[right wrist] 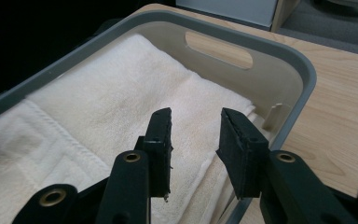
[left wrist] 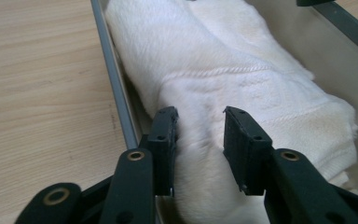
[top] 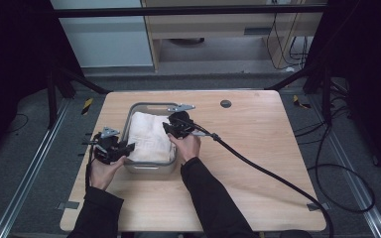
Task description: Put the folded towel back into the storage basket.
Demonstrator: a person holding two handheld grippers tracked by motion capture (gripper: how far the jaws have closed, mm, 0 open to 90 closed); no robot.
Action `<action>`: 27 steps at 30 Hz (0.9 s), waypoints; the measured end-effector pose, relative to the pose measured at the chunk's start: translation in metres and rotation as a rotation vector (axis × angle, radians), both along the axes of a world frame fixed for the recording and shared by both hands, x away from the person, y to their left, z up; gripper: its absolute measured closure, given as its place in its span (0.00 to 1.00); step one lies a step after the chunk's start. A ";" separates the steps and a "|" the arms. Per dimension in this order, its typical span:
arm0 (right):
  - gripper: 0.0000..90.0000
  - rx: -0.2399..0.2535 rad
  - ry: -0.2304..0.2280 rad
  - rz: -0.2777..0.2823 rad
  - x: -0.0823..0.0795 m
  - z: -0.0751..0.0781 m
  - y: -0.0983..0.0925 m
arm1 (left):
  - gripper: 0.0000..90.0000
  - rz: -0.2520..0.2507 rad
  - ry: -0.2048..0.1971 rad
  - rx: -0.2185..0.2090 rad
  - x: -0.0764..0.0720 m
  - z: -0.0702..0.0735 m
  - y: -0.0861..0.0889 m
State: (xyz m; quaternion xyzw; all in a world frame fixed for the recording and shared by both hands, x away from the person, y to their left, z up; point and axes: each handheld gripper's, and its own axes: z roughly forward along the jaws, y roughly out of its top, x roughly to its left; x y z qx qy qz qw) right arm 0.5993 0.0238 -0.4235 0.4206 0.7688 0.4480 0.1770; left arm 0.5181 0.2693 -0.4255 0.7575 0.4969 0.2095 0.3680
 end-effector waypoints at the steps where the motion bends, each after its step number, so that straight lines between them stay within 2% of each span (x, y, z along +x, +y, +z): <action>1: 0.71 0.001 -0.004 0.002 -0.001 0.001 0.000 | 0.70 -0.002 -0.006 -0.008 -0.001 0.001 0.001; 10: 0.68 0.007 -0.037 0.012 -0.007 0.015 -0.006 | 0.60 -0.004 -0.104 -0.048 -0.010 0.018 0.003; 12: 0.67 0.007 -0.047 0.015 -0.008 0.018 -0.007 | 0.59 -0.006 -0.115 -0.053 -0.011 0.020 0.002; 17: 0.57 0.024 -0.099 0.032 -0.017 0.037 -0.018 | 0.51 -0.021 -0.143 -0.069 -0.016 0.026 -0.001; 18: 0.57 0.024 -0.099 0.032 -0.017 0.037 -0.018 | 0.51 -0.026 -0.148 -0.073 -0.017 0.027 -0.002; 21: 0.52 0.044 -0.122 0.034 -0.024 0.049 -0.030 | 0.47 -0.043 -0.162 -0.083 -0.021 0.030 -0.005; 27: 0.46 0.068 -0.153 0.038 -0.033 0.062 -0.047 | 0.43 -0.074 -0.172 -0.089 -0.029 0.031 -0.011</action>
